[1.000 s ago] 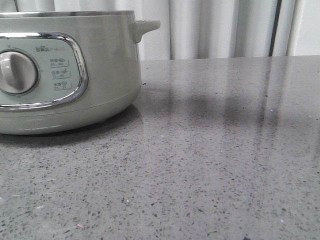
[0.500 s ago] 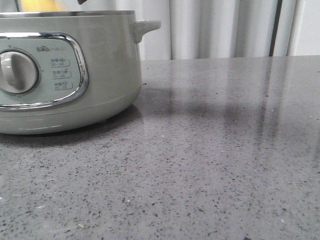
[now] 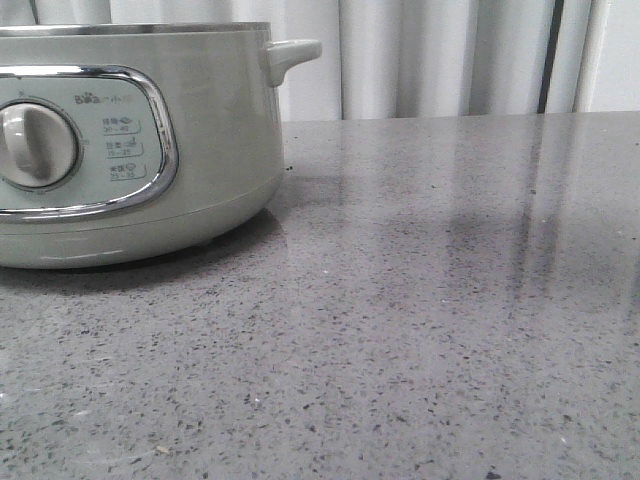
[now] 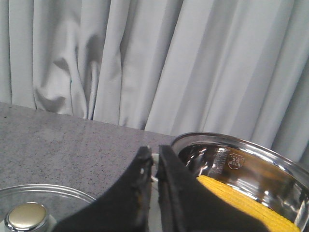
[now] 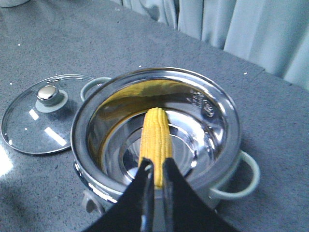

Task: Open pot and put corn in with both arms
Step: 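Carry the corn over the open pot and release it inside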

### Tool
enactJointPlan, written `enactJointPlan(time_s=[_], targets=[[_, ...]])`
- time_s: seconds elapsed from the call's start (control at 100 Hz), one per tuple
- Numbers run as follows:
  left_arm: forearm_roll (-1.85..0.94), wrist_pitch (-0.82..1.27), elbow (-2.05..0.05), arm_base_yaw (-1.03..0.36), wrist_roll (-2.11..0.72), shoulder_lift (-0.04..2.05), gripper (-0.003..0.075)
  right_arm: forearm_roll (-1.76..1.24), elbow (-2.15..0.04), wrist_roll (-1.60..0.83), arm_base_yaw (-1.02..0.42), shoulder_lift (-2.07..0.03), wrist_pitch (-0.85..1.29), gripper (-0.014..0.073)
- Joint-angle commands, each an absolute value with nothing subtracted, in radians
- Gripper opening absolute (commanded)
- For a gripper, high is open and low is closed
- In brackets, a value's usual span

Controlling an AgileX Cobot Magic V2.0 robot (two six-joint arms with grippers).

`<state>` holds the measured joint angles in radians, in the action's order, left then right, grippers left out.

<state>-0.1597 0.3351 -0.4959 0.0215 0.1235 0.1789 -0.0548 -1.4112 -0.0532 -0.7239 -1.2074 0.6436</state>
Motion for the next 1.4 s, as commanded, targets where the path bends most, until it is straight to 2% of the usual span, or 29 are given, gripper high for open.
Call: enactJointPlan(time_s=[0.0, 0.27, 0.38, 0.53, 0.62, 1.19, 1.39], targets=[[-0.181, 0.293, -0.528, 0.007, 0.087, 0.179, -0.0020, 0.007, -1.290, -0.064, -0.725, -1.027, 0.533, -0.0043], [-0.348, 0.417, -0.516, -0.105, -0.219, 0.176, -0.0020, 0.190, -0.747, -0.064, -0.723, -0.413, 0.356, -0.0043], [-0.358, 0.368, -0.490, -0.145, -0.240, 0.176, -0.0020, 0.241, -0.632, -0.018, -0.723, -0.185, 0.361, -0.0043], [-0.358, 0.307, -0.456, -0.164, -0.240, 0.176, -0.0020, 0.410, -0.596, 0.166, -0.723, 0.015, 0.534, -0.0043], [-0.358, 0.313, -0.456, -0.164, -0.238, 0.176, -0.0020, 0.468, -0.601, 0.173, -0.723, 0.031, 0.580, -0.0043], [-0.358, 0.311, -0.456, -0.164, -0.238, 0.176, -0.0020, 0.471, -0.601, 0.173, -0.723, 0.023, 0.556, -0.0043], [-0.344, 0.303, -0.394, -0.162, -0.238, 0.171, -0.0020, 0.471, -0.601, 0.173, -0.723, 0.023, 0.556, -0.0043]])
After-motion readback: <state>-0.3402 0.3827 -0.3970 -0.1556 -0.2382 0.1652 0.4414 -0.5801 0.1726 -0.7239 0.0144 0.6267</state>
